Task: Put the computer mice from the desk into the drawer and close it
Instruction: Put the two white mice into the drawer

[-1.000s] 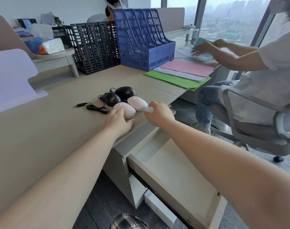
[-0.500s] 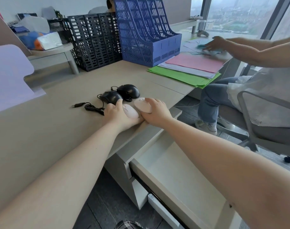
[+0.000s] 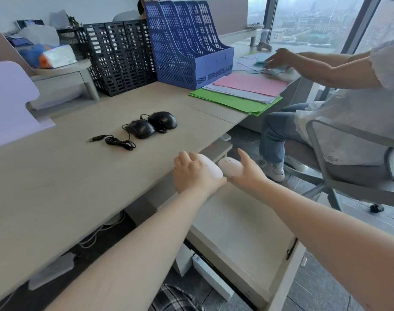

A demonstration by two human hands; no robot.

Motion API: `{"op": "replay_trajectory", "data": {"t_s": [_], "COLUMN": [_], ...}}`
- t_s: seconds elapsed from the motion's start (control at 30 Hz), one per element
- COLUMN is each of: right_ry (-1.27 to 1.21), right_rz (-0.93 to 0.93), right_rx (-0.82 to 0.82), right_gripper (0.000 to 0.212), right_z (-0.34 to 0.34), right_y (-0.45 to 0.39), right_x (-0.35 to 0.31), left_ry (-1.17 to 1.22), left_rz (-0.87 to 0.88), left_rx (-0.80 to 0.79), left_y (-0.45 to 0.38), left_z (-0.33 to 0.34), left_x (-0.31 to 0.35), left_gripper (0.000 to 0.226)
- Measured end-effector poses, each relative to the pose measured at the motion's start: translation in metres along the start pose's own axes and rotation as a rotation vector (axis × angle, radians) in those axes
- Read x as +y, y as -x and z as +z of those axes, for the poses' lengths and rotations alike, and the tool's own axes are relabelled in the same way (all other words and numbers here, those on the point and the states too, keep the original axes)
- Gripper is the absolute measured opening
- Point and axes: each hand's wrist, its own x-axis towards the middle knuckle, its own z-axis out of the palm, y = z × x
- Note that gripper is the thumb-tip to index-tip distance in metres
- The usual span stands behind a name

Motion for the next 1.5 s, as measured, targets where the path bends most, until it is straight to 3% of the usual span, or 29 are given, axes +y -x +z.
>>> {"op": "replay_trajectory", "data": {"t_s": [0.1,0.3,0.43,0.53,0.7,0.87,1.27,1.4,1.5], "right_ry": [0.083,0.132,0.151,0.146,0.187,0.196,0.197,0.241,0.255], "right_rz": [0.027,0.106,0.114,0.100,0.081,0.055,0.038,0.039,0.020], "right_rx": [-0.107,-0.228,-0.279,-0.299,-0.298,-0.322,-0.312,-0.232,-0.163], "right_gripper": [0.095,0.098,0.098,0.096,0.096,0.100,0.073,0.057,0.037], "right_z": [0.008,0.036,0.057,0.070,0.085,0.090,0.086,0.073,0.055], "right_y": [0.001,-0.008,-0.015,-0.020,-0.025,-0.028,-0.028,-0.023,-0.024], "right_x": [0.024,0.061,0.079,0.088,0.095,0.100,0.091,0.077,0.059], "left_ry": [0.020,0.004,-0.018,-0.031,-0.042,-0.060,-0.011,-0.030,0.001], "left_rz": [0.001,-0.045,-0.086,-0.078,-0.090,-0.149,-0.177,-0.111,-0.057], "left_rx": [-0.051,-0.240,-0.292,-0.351,-0.407,-0.483,-0.545,-0.504,-0.455], "left_y": [0.013,0.025,0.019,0.013,0.013,0.008,0.010,0.007,-0.005], "left_z": [0.031,0.089,0.114,0.129,0.154,0.166,0.160,0.139,0.110], "left_x": [0.005,-0.006,-0.017,-0.021,-0.022,-0.020,-0.018,-0.020,-0.016], "left_gripper": [0.101,0.085,0.092,0.109,0.098,0.117,0.132,0.116,0.076]}}
